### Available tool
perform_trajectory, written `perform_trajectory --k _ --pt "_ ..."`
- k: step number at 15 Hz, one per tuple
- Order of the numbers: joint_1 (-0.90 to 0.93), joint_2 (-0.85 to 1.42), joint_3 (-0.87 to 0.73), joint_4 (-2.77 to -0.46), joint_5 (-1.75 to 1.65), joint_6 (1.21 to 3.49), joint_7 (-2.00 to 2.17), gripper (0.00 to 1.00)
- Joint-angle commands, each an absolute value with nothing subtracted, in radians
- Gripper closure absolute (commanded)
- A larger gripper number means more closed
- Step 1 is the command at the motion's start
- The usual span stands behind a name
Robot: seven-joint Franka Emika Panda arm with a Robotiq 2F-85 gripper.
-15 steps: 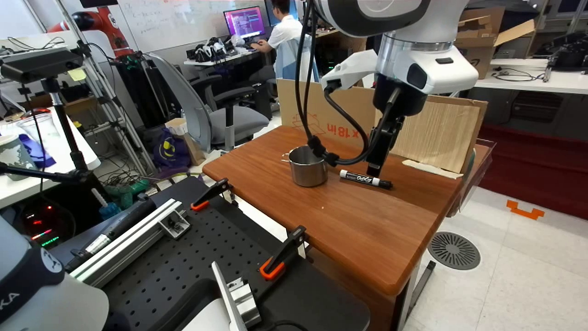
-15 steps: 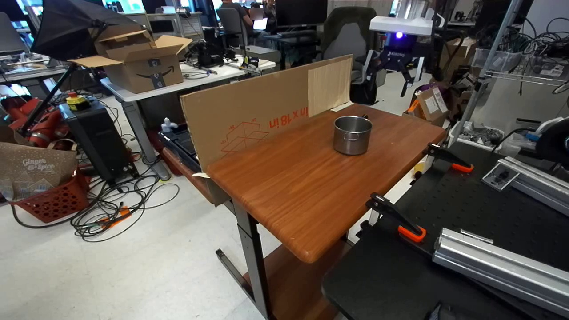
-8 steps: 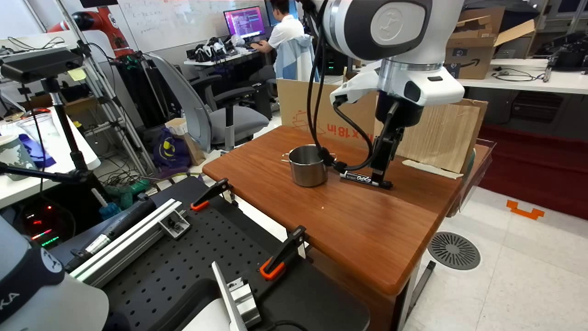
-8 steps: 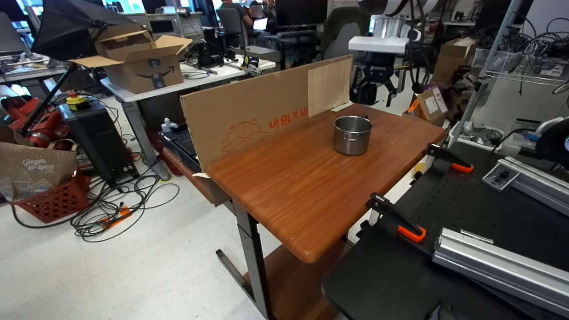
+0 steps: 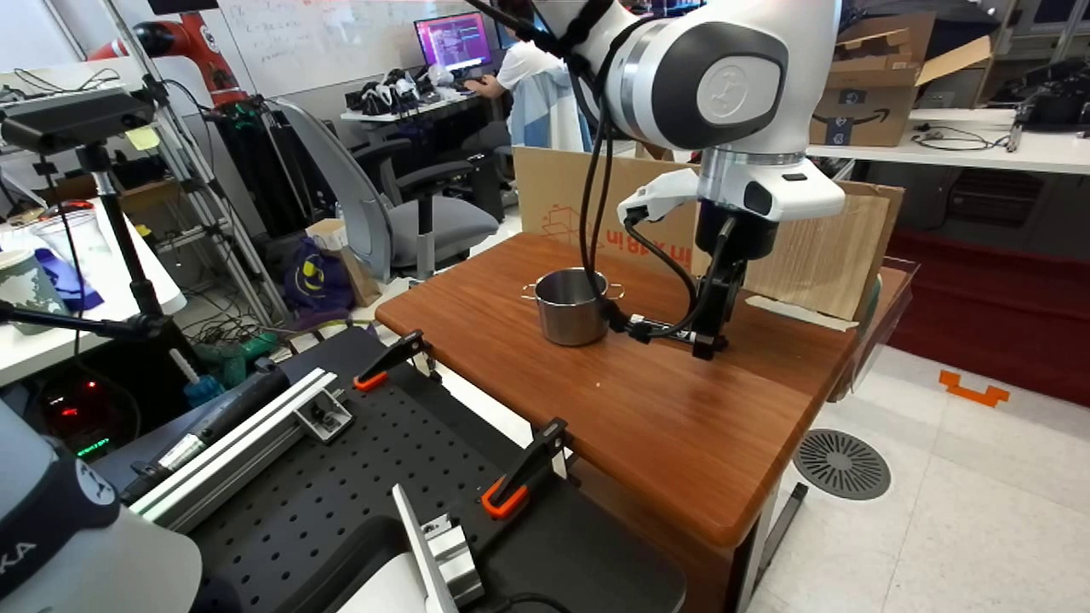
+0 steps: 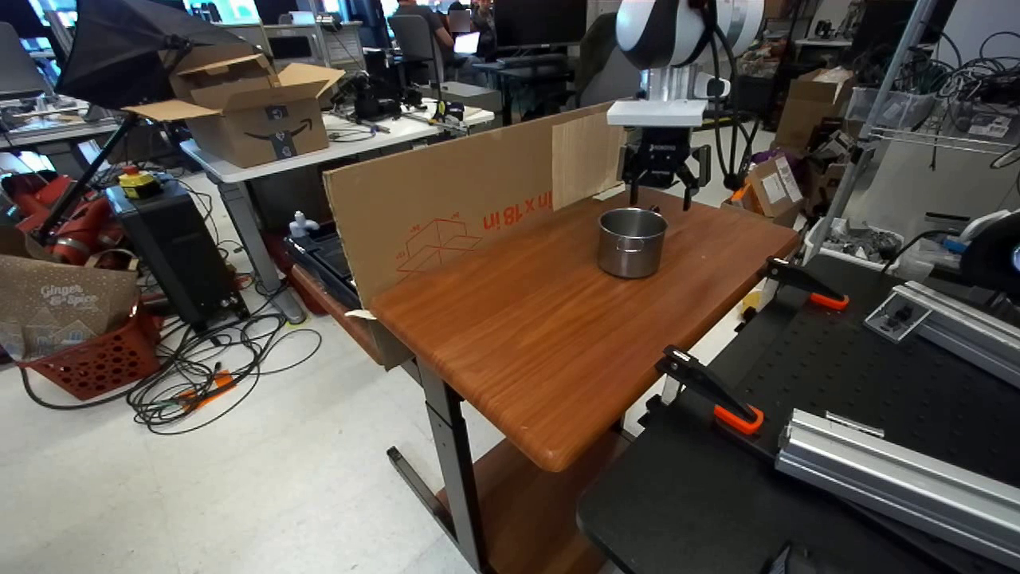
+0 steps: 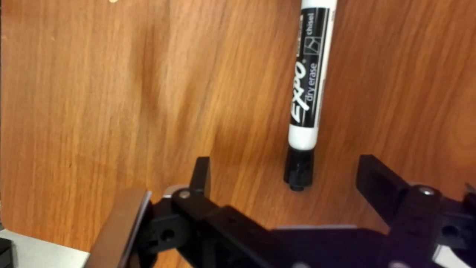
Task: Put the marker in the silver pot
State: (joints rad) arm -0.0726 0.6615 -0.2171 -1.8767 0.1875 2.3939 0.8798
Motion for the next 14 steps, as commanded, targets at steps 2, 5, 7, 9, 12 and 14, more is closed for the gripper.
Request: perform_trajectory --k 2,5,7,9,12,14 --pt "-0.041 0.697 -0.242 -1.843 0.137 2.391 0.915 0.28" --pt "-0.036 0.698 -0.242 -1.847 0.122 2.399 0.914 0.51" --pt "-0.035 0.694 -0.244 -1.850 0.117 2.403 0.912 0.66" --pt "-0.037 0.690 -0.246 -1.856 0.118 2.409 0.911 0.81" --pt "-0.040 0.688 -0.250 -1.857 0.120 2.410 0.908 1.00" --pt "-0.038 0.688 -0.252 -1.857 0.118 2.410 0.909 0.95"
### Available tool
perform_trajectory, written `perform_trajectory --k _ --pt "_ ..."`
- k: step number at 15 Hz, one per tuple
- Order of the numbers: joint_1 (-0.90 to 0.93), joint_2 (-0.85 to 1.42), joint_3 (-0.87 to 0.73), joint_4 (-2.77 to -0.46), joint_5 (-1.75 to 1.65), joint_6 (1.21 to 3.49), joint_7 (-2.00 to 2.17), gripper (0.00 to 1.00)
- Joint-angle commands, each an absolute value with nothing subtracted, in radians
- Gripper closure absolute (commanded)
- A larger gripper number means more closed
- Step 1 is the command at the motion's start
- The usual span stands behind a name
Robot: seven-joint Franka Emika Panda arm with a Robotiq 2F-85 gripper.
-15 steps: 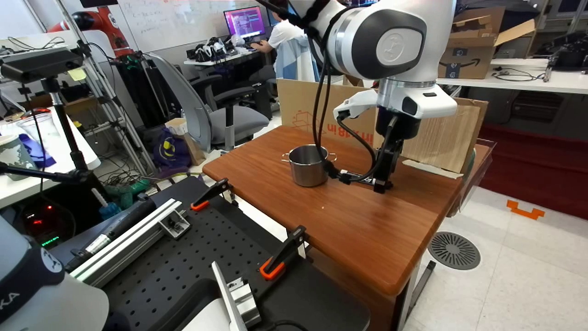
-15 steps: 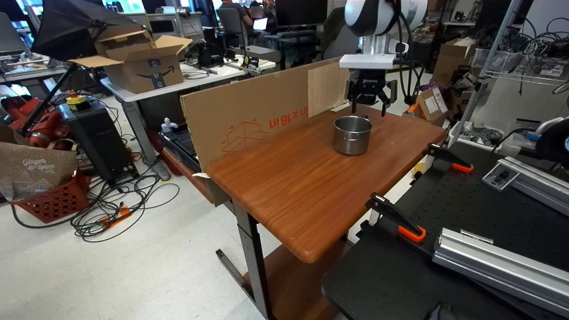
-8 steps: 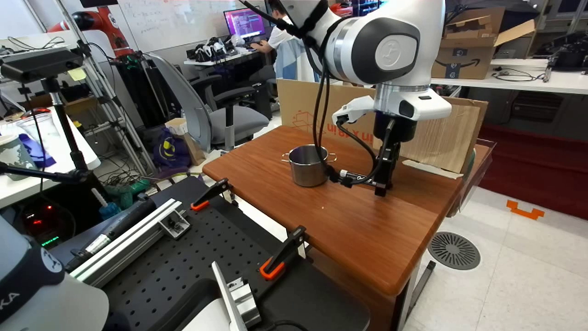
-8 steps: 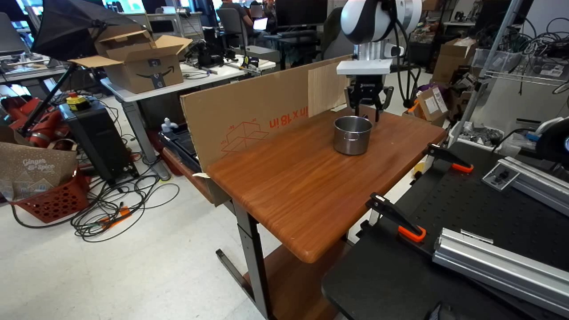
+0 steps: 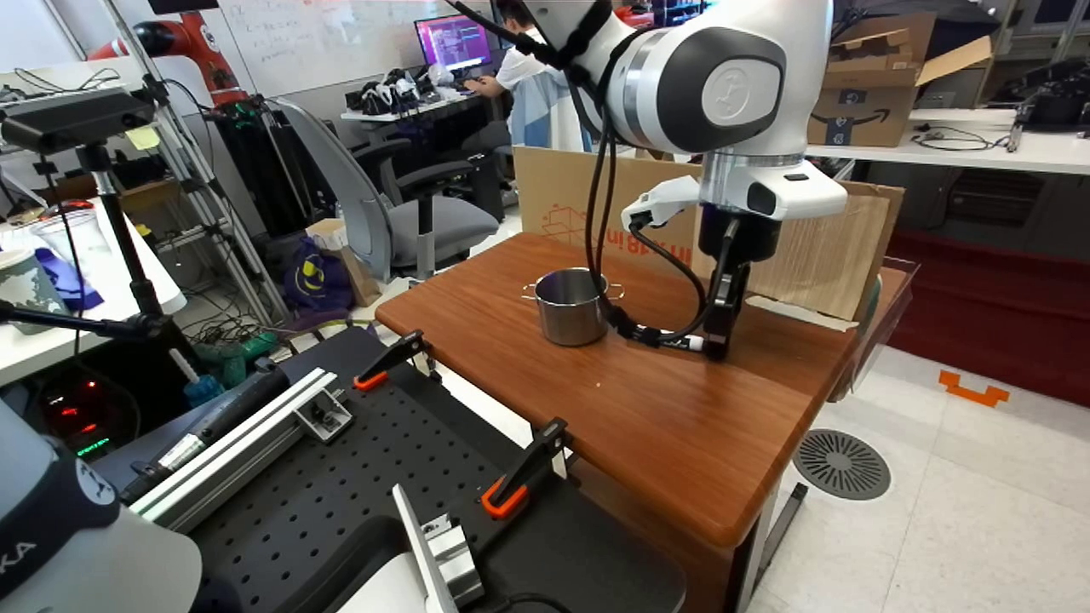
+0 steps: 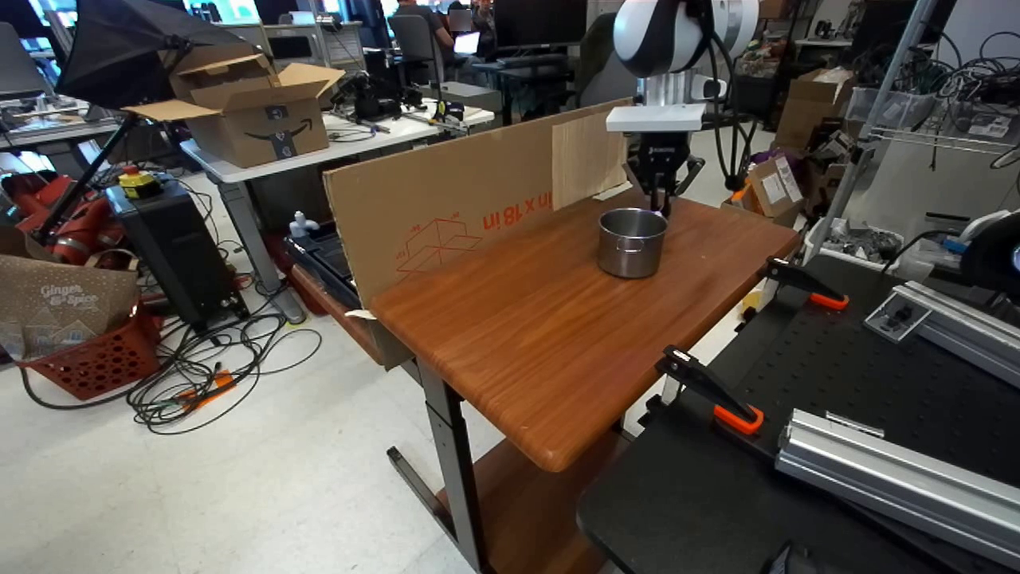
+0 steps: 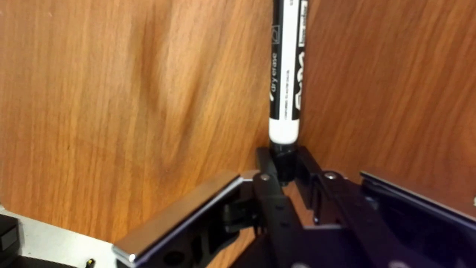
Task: Put the marker in the silver pot
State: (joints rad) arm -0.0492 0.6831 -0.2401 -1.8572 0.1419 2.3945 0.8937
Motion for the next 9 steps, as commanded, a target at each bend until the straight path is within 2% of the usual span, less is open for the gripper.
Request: perform_trajectory --k 1,9 --pt "-0.036 0.687 -0.253 -1.857 0.117 2.409 0.911 0.95" --pt "0.007 0.641 -0.271 -1.884 0.079 2.455 0.931 0.95"
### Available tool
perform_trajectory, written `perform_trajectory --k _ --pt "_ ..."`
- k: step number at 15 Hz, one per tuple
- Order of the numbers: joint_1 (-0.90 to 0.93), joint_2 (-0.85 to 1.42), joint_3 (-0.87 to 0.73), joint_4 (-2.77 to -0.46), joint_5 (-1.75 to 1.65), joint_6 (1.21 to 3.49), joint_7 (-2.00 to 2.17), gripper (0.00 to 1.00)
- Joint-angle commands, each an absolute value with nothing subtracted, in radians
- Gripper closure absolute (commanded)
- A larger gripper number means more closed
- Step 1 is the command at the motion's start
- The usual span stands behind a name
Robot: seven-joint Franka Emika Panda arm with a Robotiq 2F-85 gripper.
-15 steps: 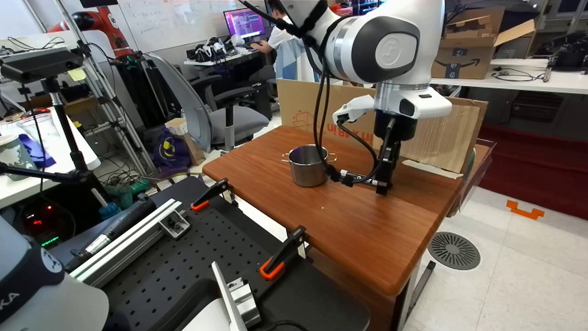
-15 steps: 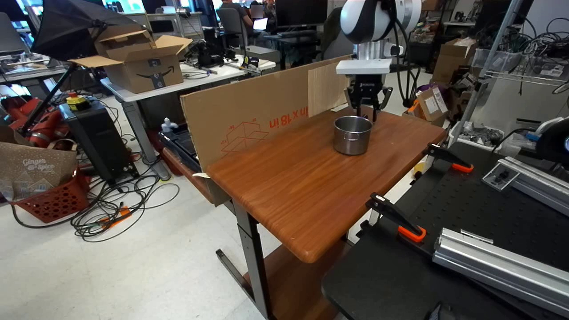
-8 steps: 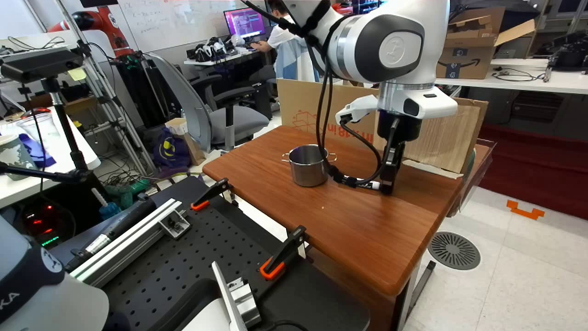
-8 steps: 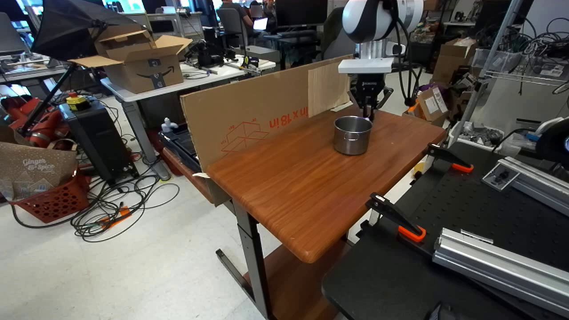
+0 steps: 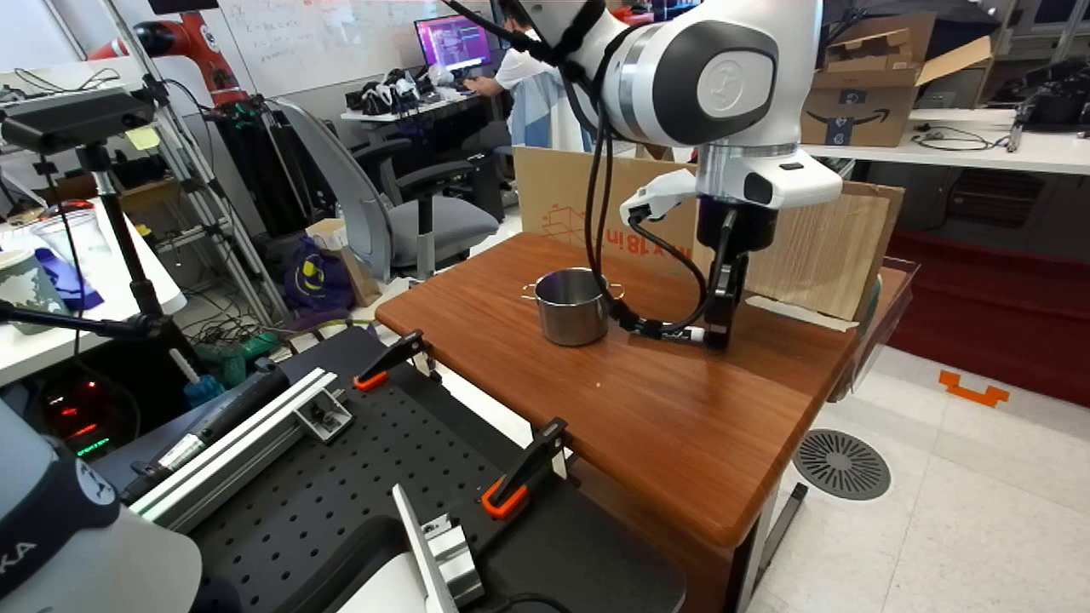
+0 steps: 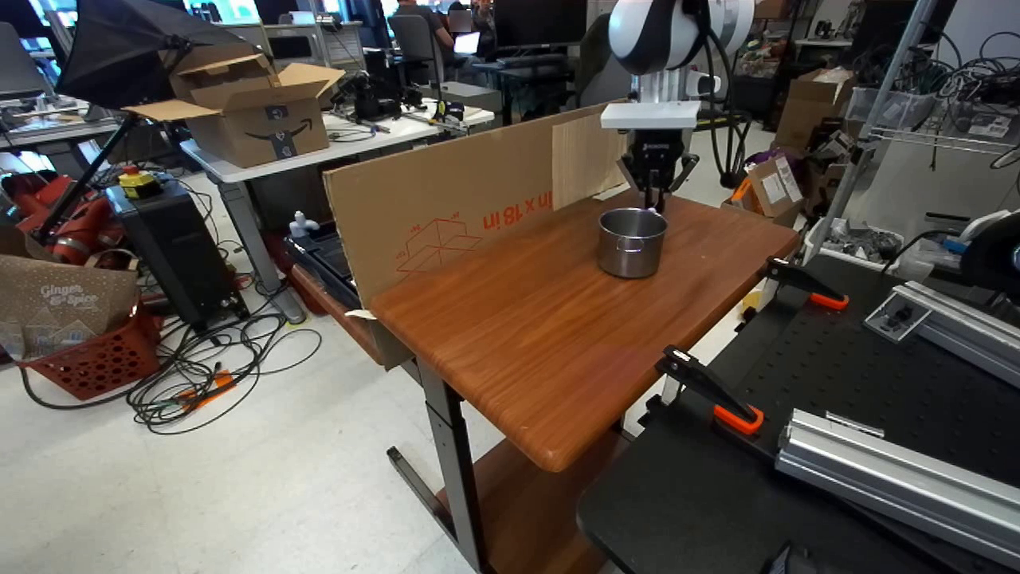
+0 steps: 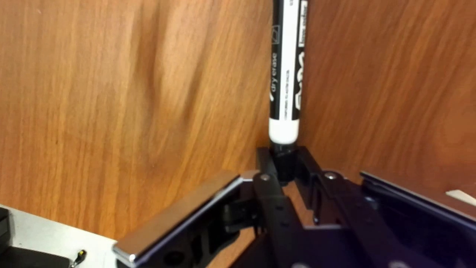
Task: Put the marker in the silver pot
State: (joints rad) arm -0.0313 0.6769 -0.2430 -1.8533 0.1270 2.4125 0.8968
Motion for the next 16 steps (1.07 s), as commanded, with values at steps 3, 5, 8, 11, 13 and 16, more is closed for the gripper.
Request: perform_trajectory --k 3,5,8,11,13,16 --pt "0.042 0.602 -0.293 -1.901 0.030 2.481 0.964 0.95" --pt "0.080 0.569 -0.324 -1.908 -0.034 2.479 1.014 0.95" --pt "0.147 0.512 -0.361 -1.932 -0.163 2.457 1.111 0.95" --pt "0.205 0.461 -0.378 -1.964 -0.310 2.442 1.225 0.95" --pt "0.242 0.430 -0.381 -1.980 -0.419 2.421 1.313 0.95" --pt "0.268 0.390 -0.359 -2.007 -0.560 2.389 1.420 0.95"
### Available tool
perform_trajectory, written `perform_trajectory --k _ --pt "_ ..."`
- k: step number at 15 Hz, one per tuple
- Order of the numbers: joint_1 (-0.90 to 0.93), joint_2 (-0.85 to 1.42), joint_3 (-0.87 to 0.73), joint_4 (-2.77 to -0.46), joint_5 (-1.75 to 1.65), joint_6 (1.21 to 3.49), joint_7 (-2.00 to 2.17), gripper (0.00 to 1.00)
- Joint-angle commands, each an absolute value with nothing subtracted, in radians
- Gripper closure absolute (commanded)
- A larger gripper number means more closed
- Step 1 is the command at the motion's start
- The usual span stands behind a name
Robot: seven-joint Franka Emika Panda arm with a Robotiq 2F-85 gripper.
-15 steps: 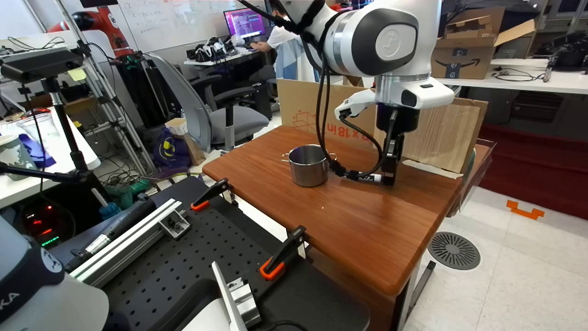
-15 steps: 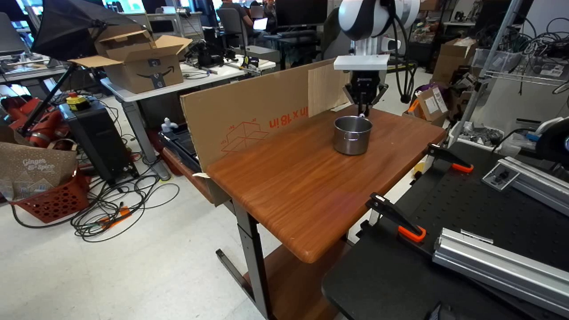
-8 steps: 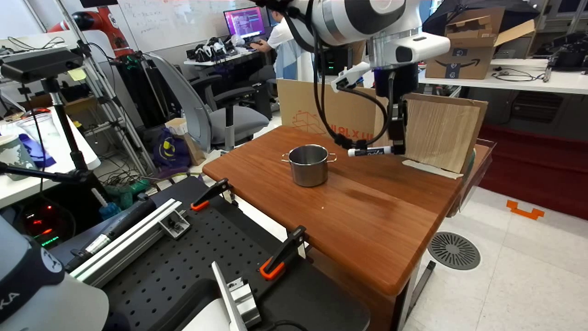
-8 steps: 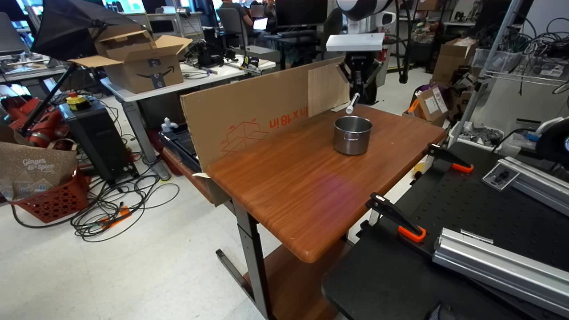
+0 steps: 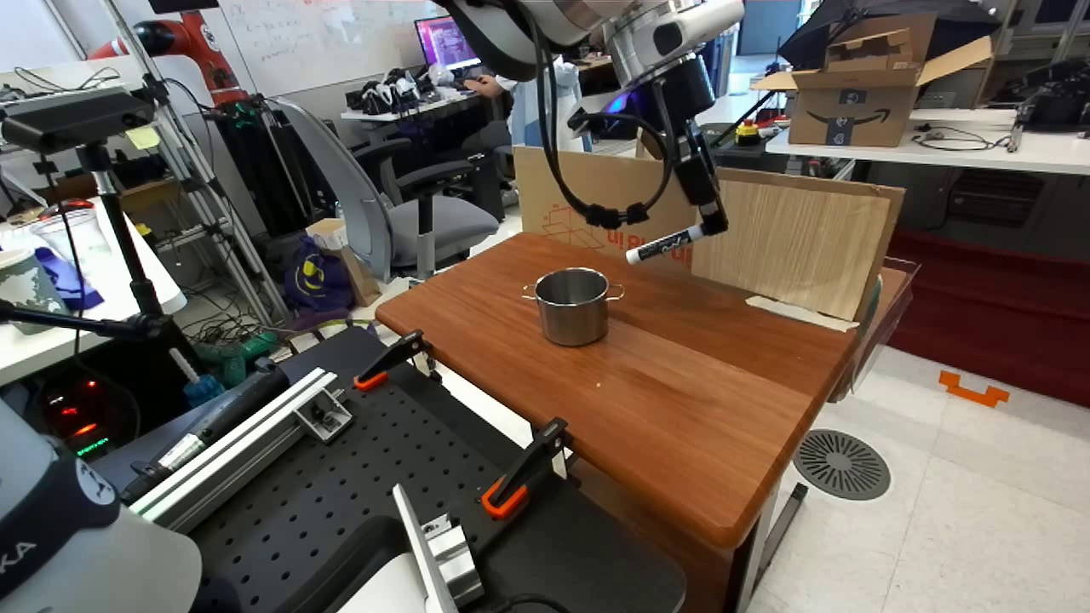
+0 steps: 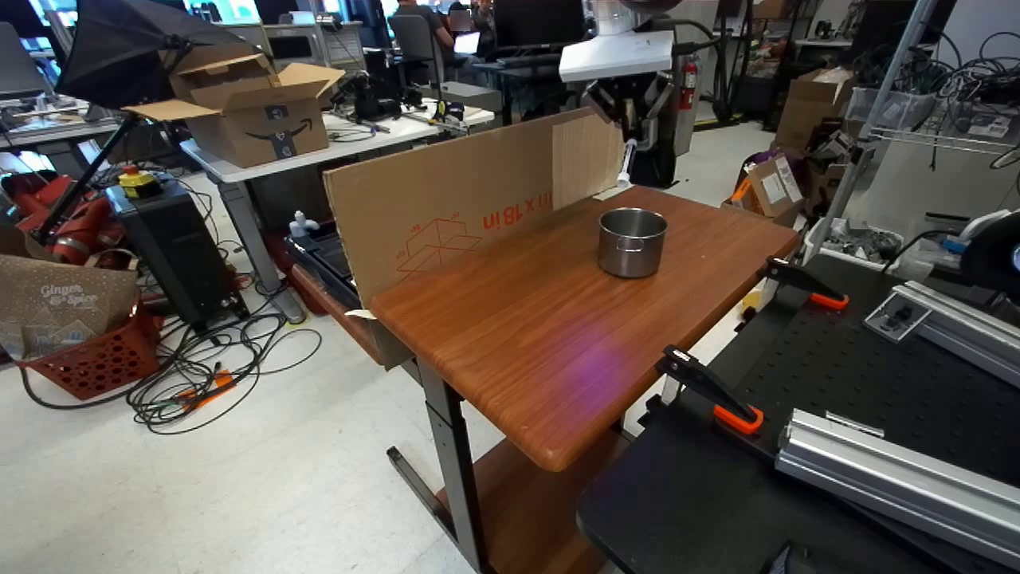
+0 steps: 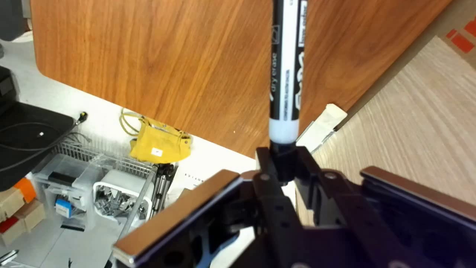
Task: Put the marker in the silver pot
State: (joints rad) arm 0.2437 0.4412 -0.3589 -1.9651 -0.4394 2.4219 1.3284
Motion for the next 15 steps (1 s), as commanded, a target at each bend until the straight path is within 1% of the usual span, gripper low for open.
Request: perform_trajectory --k 1,6,15 --pt "0.271 0.377 -0.347 -2.014 -0.596 2.374 1.446 0.95" --pt "0.247 0.342 -0.264 -2.044 -0.712 2.316 1.513 0.95" --pt "0.225 0.364 -0.166 -2.056 -0.751 2.271 1.521 0.95"
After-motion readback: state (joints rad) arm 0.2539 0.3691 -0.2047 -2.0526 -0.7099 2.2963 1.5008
